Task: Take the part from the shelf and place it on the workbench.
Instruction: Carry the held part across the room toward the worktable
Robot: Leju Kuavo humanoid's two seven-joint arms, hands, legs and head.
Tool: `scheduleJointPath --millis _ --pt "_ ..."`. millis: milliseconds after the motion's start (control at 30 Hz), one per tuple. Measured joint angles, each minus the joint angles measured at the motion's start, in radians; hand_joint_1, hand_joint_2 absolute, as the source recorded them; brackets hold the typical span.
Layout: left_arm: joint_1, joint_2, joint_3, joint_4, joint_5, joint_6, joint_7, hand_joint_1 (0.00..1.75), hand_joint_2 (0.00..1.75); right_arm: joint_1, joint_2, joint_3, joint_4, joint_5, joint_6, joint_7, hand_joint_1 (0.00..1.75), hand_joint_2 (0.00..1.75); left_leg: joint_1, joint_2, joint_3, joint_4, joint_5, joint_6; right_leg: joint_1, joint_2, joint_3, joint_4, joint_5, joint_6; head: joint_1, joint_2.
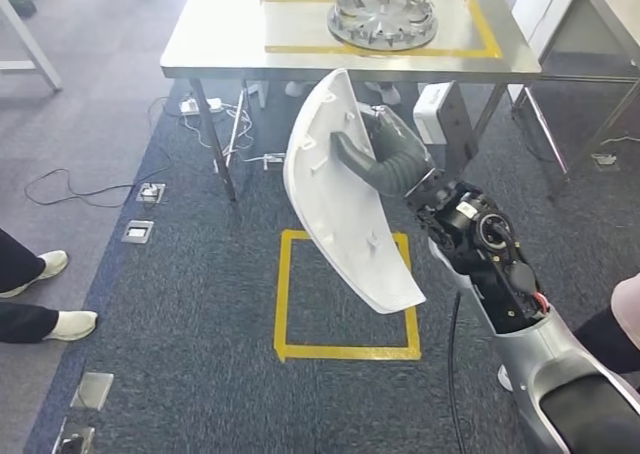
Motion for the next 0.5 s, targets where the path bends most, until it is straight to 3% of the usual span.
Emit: scheduleJointPath --millis 67,167,233,267,333,400,500 --pt "-0.004 0.0 -0.001 0.0 -0.001 0.0 0.0 0.0 1.75 -0.002 0.0 -0.002 -0.004 0.0 -0.002 0.0 1.75 1.75 0.001 0.001 -0.022 0.05 -0.006 -0.01 -0.006 -0.001 0.022 -0.012 -0.001 -0.004 -0.002 0.0" --pt "-0.009 -0.001 -0.001 0.0 -0.002 0.0 0.002 0.0 1.75 0.001 0.0 -0.004 -0.005 -0.002 -0.004 0.004 1.75 1.75 0.011 0.003 -0.139 0.229 -0.064 -0.031 -0.013 -0.001 0.043 -0.018 -0.014 -0.009 -0.013 0.0" --pt "-0.008 -0.001 -0.002 0.0 -0.002 0.0 0.003 0.0 1.75 0.008 0.0 -0.004 -0.006 -0.004 -0.005 0.006 1.75 1.75 0.022 0.004 -0.2 0.28 -0.088 -0.043 -0.017 0.003 0.056 -0.018 -0.027 -0.005 -0.021 0.0" --pt "-0.007 0.0 -0.003 0.0 -0.002 0.0 0.004 0.0 1.75 0.01 0.0 -0.004 -0.006 -0.004 -0.005 0.007 1.75 1.75 0.026 0.004 -0.206 0.255 -0.069 -0.048 -0.02 0.004 0.066 -0.017 -0.036 -0.001 -0.025 0.0" --pt "-0.007 0.002 -0.005 0.0 -0.002 0.0 0.004 0.0 1.75 0.012 0.0 -0.004 -0.006 -0.004 -0.005 0.007 1.75 1.75 0.035 0.007 -0.175 0.12 0.034 -0.056 -0.025 0.005 0.086 -0.015 -0.056 0.009 -0.032 0.0" --pt "-0.008 0.002 -0.006 0.0 -0.002 0.0 0.005 0.0 1.75 0.012 0.0 -0.004 -0.007 -0.004 -0.005 0.008 1.75 1.75 0.035 0.011 -0.144 0.015 0.103 -0.05 -0.027 0.005 0.098 -0.01 -0.075 0.023 -0.042 0.0" --pt "-0.008 0.002 -0.007 0.0 -0.002 0.0 0.008 0.0 1.75 0.012 0.0 -0.005 -0.008 -0.004 -0.005 0.008 1.75 1.75 0.03 0.011 -0.137 0.001 0.112 -0.027 -0.026 0.006 0.102 -0.01 -0.093 0.043 -0.043 0.0"
